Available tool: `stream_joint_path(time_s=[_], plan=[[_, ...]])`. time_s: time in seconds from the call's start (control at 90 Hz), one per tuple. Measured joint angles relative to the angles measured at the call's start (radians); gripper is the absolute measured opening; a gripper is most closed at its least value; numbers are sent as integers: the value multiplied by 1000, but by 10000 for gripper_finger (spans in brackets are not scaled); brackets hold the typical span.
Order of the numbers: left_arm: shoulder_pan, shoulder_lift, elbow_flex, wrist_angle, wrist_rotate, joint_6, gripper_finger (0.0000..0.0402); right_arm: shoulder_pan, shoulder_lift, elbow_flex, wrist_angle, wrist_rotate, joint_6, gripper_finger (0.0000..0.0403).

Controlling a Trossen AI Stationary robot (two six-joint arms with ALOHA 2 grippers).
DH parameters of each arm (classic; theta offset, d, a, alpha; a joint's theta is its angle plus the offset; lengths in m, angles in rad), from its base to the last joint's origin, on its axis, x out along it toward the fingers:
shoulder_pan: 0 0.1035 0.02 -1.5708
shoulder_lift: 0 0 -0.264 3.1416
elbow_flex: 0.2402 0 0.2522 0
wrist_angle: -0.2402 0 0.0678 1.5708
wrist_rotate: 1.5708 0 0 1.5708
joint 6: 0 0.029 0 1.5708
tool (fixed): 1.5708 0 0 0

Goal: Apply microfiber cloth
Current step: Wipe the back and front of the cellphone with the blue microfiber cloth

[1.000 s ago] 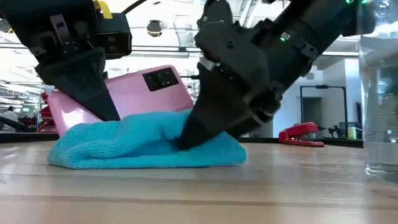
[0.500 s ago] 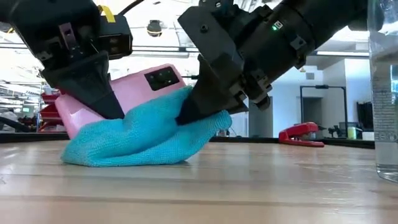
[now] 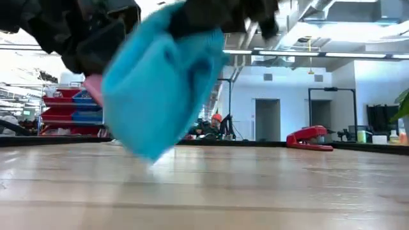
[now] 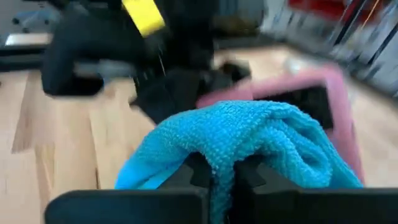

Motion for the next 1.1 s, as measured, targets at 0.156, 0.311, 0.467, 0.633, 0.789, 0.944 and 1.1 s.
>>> stream_joint_path(time_s=[0.156,0.311,0.467,0.633,0.789,0.944,1.1], plan=[[-7,0,0,40,-1,26,11,1,0,61,-5,77,-181,2],[-25,0,0,103,-2,56,11,-12,-2,70,-36,78,-242,2],[-33,-3,-1,129,-4,72,11,-20,-6,73,-123,25,-196,2],[-33,-5,-3,158,-1,87,11,-27,-6,74,-180,-91,-136,2],[-33,-5,-3,165,3,92,11,-30,-6,74,-201,-126,-140,2],[-39,-7,0,185,-4,98,11,-9,-13,71,-222,40,-168,1],[-48,-12,3,205,-10,99,11,17,-42,69,-230,207,-215,1]])
